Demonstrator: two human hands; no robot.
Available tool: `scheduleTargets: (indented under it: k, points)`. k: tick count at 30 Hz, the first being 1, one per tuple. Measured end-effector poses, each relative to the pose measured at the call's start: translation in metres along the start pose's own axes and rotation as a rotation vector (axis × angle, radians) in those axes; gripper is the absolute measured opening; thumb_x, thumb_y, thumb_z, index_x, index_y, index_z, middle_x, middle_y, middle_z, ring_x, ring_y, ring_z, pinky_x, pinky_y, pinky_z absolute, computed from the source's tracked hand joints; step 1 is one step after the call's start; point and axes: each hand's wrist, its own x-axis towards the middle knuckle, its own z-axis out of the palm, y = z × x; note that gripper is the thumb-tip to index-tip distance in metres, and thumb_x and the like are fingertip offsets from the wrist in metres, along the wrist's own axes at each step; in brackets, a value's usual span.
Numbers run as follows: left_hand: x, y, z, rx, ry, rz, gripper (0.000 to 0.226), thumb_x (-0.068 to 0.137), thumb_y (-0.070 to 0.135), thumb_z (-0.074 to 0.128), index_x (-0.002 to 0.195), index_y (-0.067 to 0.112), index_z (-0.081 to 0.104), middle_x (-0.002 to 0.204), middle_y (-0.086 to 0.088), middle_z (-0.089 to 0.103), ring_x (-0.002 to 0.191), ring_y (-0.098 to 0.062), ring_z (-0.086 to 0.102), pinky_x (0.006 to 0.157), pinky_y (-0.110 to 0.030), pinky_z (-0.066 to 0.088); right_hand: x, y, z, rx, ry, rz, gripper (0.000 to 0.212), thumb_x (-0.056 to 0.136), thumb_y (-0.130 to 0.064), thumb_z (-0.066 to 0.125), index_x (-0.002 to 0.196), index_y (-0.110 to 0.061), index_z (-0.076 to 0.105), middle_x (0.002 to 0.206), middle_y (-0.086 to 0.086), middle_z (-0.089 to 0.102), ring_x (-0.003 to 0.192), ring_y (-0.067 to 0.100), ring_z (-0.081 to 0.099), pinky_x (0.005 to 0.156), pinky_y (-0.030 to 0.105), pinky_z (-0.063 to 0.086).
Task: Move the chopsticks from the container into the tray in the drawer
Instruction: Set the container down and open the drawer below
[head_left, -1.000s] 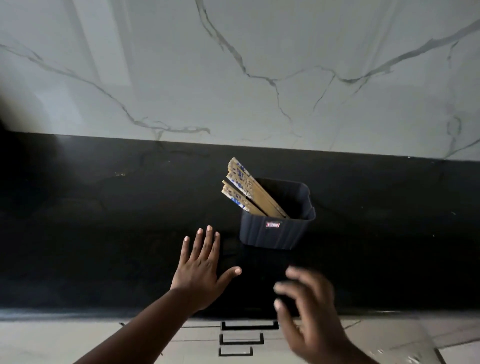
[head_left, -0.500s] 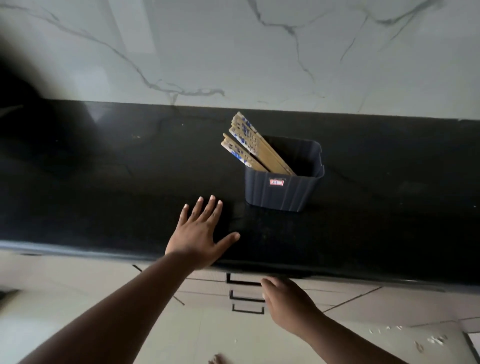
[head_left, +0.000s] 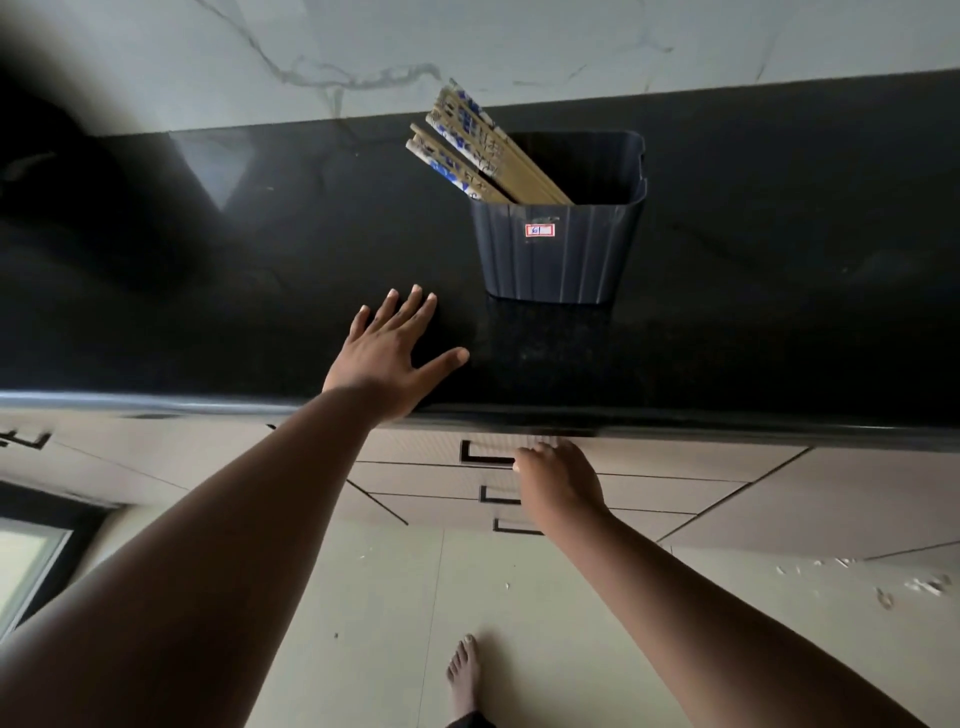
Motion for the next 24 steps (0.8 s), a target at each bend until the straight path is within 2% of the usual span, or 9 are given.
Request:
scheduleTargets:
  k: [7,14,24]
  points:
    - [0.0,-0.001,0.001,-0.03,0.011,0.001,0.088,0.081,0.081,0.025,0.152,0.03,0.017,0.161,0.009,0.009,0.148,-0.011,-0.001,0.12,-0.037,-0.001,-0.012,-0.007,0.0,0.01,-0.019,0.056,0.032,0.086,-0.006,0.058,0.116,-0.015,0.062,0.116,0.005,0.067,0.106,0.026,0.06,0.092,0.03,0.041]
    - [-0.001,-0.001,0.001,-0.057,0.019,-0.001,0.086,0.082,0.078,0.027,0.152,0.029,0.019,0.161,0.009,0.01,0.148,-0.009,-0.001,0.12,-0.036,-0.001,-0.03,-0.011,0.007,-0.032,0.012,0.0,0.025,0.087,0.0,0.044,0.1,-0.012,0.06,0.1,0.007,0.069,0.091,0.028,0.065,0.097,0.035,0.037]
    - [0.0,-0.001,0.0,-0.057,0.018,0.009,0.084,0.084,0.076,0.028,0.152,0.029,0.02,0.161,0.008,0.011,0.148,-0.011,0.0,0.12,-0.037,-0.001,-0.033,-0.018,0.004,-0.067,-0.017,0.003,0.024,0.086,0.0,0.045,0.1,-0.012,0.06,0.1,0.006,0.07,0.093,0.027,0.066,0.097,0.035,0.036]
